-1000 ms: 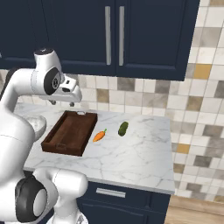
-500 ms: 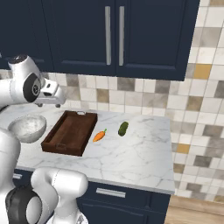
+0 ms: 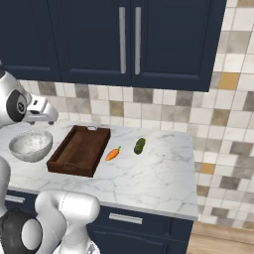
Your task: Place the two vegetables and bowl onto the tray for setting up a vegetable dip station.
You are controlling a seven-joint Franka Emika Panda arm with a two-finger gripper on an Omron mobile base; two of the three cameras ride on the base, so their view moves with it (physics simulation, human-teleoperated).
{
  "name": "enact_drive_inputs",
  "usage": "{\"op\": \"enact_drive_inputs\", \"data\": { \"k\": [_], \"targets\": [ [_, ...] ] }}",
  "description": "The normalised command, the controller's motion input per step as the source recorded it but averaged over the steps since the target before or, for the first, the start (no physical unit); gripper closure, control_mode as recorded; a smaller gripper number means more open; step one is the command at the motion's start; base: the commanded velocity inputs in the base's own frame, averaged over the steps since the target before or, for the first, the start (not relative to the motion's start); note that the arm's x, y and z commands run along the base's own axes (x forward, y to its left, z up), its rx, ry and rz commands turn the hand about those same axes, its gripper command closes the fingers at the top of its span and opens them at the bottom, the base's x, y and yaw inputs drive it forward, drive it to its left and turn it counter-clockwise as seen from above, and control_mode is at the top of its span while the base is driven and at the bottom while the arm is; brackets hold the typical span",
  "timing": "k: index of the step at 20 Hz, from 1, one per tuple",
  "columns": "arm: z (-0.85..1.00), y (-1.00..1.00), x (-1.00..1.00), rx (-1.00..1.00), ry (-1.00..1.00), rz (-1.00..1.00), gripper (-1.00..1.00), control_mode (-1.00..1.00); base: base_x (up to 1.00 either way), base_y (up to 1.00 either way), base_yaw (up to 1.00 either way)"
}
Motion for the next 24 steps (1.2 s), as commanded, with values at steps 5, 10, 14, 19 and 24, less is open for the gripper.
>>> {"op": "enact_drive_inputs", "data": {
  "k": [5, 10, 14, 19, 24],
  "targets": [
    [-0.01, 0.52, 0.0, 0.0, 0.04, 0.02, -1.0, -1.0, 0.0, 0.0, 0.0],
    [-0.06, 0.44, 0.0, 0.0, 0.04, 0.04, -1.0, -1.0, 0.0, 0.0, 0.0],
    [-0.08, 0.37, 0.0, 0.01, 0.07, 0.08, -1.0, -1.0, 0.0, 0.0, 0.0],
    [-0.11, 0.33, 0.0, 0.02, 0.15, 0.12, -1.0, -1.0, 0.0, 0.0, 0.0],
    [-0.15, 0.33, 0.0, 0.0, 0.1, 0.09, -1.0, -1.0, 0.0, 0.0, 0.0]
  ]
}}
